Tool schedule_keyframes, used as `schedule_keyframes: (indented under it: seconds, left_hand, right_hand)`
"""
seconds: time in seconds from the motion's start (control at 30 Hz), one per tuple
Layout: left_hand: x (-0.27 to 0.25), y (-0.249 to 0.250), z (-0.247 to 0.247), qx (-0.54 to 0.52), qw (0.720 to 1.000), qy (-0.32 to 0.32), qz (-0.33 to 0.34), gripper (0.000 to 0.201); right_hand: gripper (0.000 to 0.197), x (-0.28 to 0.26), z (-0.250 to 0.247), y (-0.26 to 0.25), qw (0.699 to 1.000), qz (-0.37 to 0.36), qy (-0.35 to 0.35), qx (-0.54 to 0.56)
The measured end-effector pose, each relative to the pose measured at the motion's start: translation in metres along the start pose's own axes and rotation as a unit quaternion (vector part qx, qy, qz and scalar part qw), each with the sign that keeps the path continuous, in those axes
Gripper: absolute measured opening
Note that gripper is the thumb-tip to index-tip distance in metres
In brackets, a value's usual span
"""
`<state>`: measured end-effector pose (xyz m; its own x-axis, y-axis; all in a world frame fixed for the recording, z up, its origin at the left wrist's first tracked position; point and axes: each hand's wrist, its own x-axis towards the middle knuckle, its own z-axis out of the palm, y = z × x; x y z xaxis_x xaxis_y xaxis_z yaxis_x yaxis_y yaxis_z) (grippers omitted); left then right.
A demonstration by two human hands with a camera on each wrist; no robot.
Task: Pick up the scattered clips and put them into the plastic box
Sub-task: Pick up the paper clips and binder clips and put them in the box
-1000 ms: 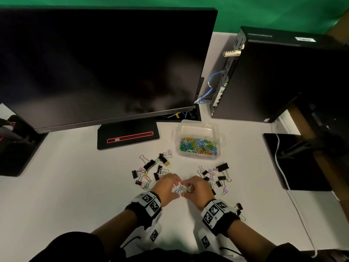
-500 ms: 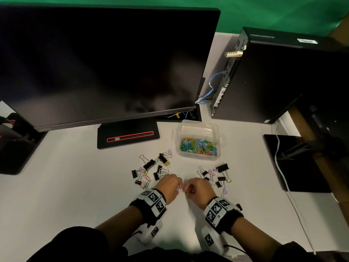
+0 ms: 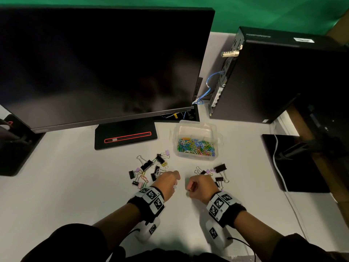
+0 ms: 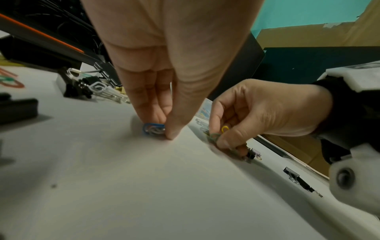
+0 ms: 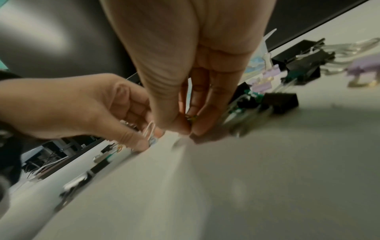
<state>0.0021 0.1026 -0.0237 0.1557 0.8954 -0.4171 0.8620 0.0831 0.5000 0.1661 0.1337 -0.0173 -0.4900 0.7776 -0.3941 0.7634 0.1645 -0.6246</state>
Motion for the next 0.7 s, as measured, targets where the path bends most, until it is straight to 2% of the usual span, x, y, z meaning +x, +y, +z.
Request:
schedule_keyframes:
  seconds: [0.17, 0.3, 0.37, 0.47, 0.57, 0.7]
  left_hand:
    - [0.005, 0.006, -0.003, 0.016, 0.999, -0.015, -0.027, 0.036]
    - [0.005, 0.006, -0.003, 0.051, 0.998, -0.033, -0.022, 0.032]
    - [0.004, 0.008, -0.002, 0.069, 0.997, -0.035, -0.016, 0.031]
    - [0.005, 0.005, -0.001, 0.100, 0.995, -0.022, 0.002, 0.030]
    - [0.010, 0.002, -0.005, 0.117, 0.993, -0.007, 0.013, 0.031]
    - [0.017, 0.002, -0.010, 0.133, 0.991, 0.001, 0.018, 0.031]
  right_hand:
    - [0.021, 0.026, -0.053, 0.000, 0.995, -0.012, 0.097, 0.005]
    - [0.017, 0.054, -0.093, -0.002, 0.978, 0.000, 0.203, 0.040]
    - [0.017, 0.062, -0.104, 0.001, 0.972, 0.017, 0.226, 0.055]
    - [0.027, 0.060, -0.105, 0.009, 0.973, 0.039, 0.223, 0.036]
    - [0.028, 0.044, -0.092, 0.015, 0.977, -0.005, 0.213, -0.002]
    - [0.019, 0.013, -0.062, 0.020, 0.994, -0.069, 0.078, -0.026]
